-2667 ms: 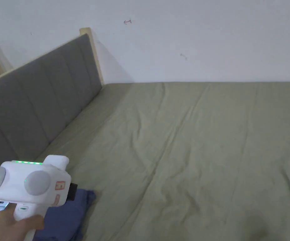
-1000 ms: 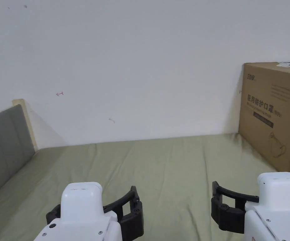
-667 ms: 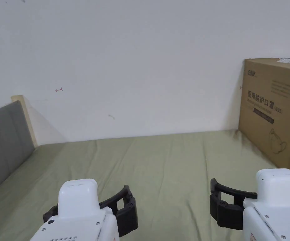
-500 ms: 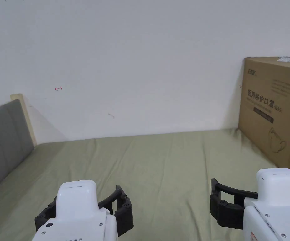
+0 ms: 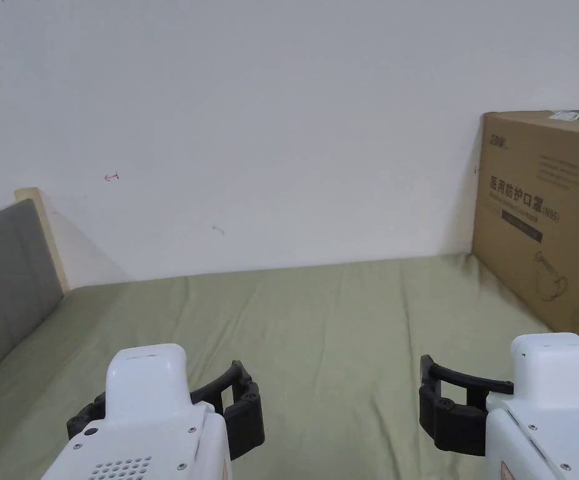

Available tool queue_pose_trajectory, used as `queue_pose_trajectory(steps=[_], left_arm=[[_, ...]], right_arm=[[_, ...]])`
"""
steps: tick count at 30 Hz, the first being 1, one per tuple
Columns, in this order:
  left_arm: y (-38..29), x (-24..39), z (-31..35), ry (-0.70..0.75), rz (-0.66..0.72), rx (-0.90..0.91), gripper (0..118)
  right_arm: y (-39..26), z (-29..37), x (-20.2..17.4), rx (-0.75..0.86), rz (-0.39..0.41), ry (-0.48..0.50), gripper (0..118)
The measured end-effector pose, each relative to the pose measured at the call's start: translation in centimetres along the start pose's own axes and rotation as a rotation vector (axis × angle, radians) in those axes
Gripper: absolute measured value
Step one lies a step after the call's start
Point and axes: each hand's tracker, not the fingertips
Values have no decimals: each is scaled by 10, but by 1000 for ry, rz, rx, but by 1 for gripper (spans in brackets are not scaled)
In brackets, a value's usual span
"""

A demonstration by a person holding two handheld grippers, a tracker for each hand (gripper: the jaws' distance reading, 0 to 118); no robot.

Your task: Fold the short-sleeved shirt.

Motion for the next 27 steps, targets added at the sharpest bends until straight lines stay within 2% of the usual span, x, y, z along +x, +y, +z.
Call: queue_pose_trajectory(steps=[9, 27], left_arm=[[-5, 5, 2, -16, -40, 22, 92], [-6, -2, 3, -20, -26, 68, 92]], right_arm=[[-3, -2, -1, -7, 14, 4, 115], [-6, -3, -2, -15, 15, 3, 115]])
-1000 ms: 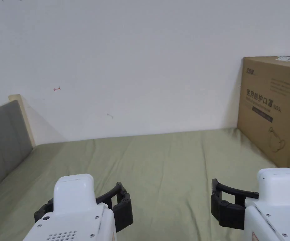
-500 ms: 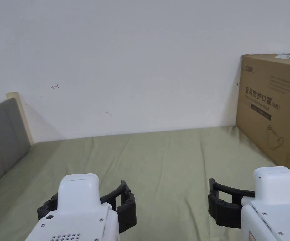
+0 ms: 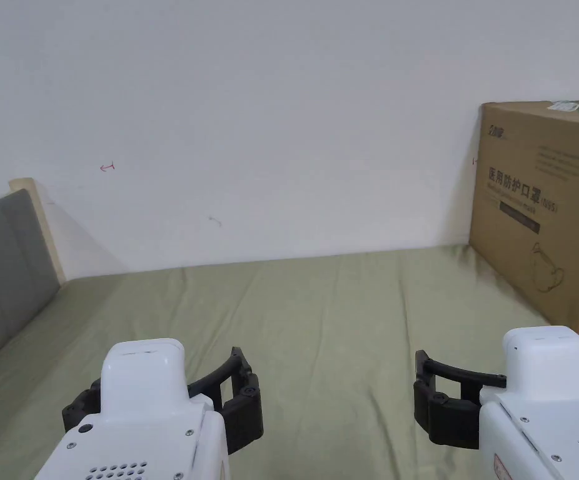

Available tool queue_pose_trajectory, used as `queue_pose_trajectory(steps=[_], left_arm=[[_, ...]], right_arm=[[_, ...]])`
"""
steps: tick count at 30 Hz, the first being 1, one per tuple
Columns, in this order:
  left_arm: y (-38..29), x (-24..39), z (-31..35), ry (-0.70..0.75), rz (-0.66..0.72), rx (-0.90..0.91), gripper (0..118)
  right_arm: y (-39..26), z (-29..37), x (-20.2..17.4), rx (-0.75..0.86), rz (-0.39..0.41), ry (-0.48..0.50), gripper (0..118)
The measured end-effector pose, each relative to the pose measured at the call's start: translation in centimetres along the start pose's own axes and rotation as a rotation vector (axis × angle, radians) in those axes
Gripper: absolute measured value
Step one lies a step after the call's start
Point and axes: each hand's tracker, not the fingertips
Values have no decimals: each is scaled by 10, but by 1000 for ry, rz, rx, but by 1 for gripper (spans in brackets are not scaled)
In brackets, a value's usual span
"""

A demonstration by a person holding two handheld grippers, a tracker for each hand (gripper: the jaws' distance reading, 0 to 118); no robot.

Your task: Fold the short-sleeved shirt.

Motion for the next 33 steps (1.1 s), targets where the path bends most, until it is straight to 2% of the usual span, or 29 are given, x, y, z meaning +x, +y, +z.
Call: queue_pose_trajectory(steps=[20, 27, 33], left_arm=[[1, 10, -3, 2, -37, -58, 92], [2, 7, -8, -43, 24, -110, 92], [-2, 10, -12, -9, -23, -119, 92]], right_arm=[[-1, -2, 1, -16, -2, -6, 115], [-2, -2, 3, -23, -3, -8, 115], [-4, -3, 4, -30, -6, -8, 115]])
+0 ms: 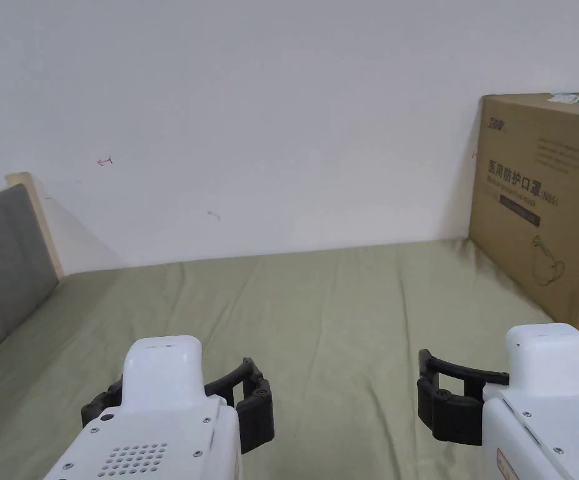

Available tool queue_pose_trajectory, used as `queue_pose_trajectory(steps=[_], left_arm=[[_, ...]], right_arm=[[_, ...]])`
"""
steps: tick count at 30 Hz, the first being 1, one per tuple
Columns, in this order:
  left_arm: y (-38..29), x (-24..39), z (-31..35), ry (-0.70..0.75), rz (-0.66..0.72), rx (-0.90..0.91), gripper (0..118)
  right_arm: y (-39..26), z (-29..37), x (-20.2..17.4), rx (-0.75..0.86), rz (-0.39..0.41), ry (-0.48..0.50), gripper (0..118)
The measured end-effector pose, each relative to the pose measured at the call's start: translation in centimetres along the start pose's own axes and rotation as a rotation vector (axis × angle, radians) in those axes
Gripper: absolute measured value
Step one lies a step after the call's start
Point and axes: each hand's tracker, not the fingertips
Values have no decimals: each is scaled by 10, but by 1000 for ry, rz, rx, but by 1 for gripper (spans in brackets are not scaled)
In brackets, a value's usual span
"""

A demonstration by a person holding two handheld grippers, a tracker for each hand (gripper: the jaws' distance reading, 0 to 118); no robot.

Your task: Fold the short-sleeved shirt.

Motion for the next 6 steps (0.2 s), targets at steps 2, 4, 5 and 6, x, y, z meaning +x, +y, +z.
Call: queue_pose_trajectory(steps=[2, 4, 5, 6], left_arm=[[0, 0, 0, 5, 3, 6, 92], [0, 0, 1, 3, -3, 2, 92], [0, 0, 1, 0, 2, 14, 92], [0, 0, 2, 3, 2, 30, 92]], right_arm=[[0, 0, 0, -1, -4, 3, 115], [0, 0, 0, 2, -2, 2, 115], [0, 0, 0, 3, 2, 1, 115], [1, -1, -1, 4, 4, 1, 115]])
